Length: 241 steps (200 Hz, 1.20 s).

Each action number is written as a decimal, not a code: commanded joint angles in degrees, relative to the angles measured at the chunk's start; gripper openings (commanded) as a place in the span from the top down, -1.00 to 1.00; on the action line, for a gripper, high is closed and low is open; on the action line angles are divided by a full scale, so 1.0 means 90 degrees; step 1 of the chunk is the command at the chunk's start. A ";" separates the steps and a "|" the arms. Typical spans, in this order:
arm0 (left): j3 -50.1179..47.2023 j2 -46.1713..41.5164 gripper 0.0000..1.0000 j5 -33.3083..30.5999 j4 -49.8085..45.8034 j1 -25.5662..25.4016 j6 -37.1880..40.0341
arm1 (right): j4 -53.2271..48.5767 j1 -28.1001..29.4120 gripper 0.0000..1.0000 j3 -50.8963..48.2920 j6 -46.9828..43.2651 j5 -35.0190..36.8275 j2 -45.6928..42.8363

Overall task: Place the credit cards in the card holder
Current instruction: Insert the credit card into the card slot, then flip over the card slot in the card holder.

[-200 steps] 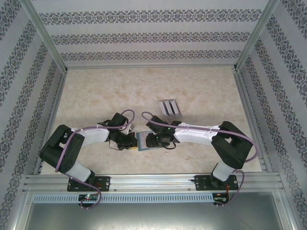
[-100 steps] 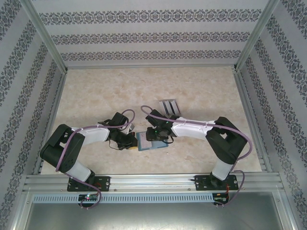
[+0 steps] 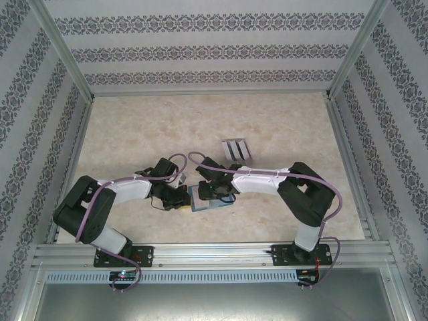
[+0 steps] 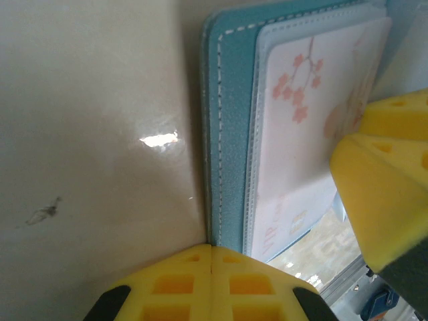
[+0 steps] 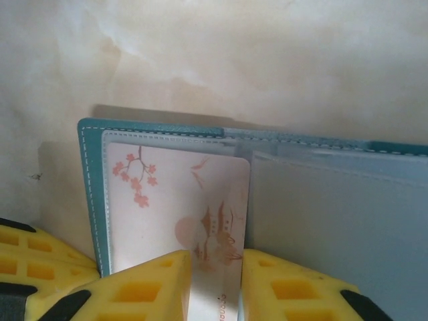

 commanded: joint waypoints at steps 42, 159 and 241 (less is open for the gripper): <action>-0.0192 -0.0229 1.00 -0.0235 0.0212 -0.0085 -0.0188 | -0.0186 -0.0030 0.13 -0.1254 0.0087 0.0706 -0.1785; -0.0186 -0.0073 1.00 -0.0179 0.0340 -0.0149 -0.0264 | 0.0374 -0.0109 0.39 -0.1506 0.0482 0.0325 -0.1083; -0.0066 0.0075 1.00 -0.0175 0.0313 -0.0166 -0.0225 | 0.1079 -0.0078 0.43 -0.1519 0.0318 -0.0043 -0.1302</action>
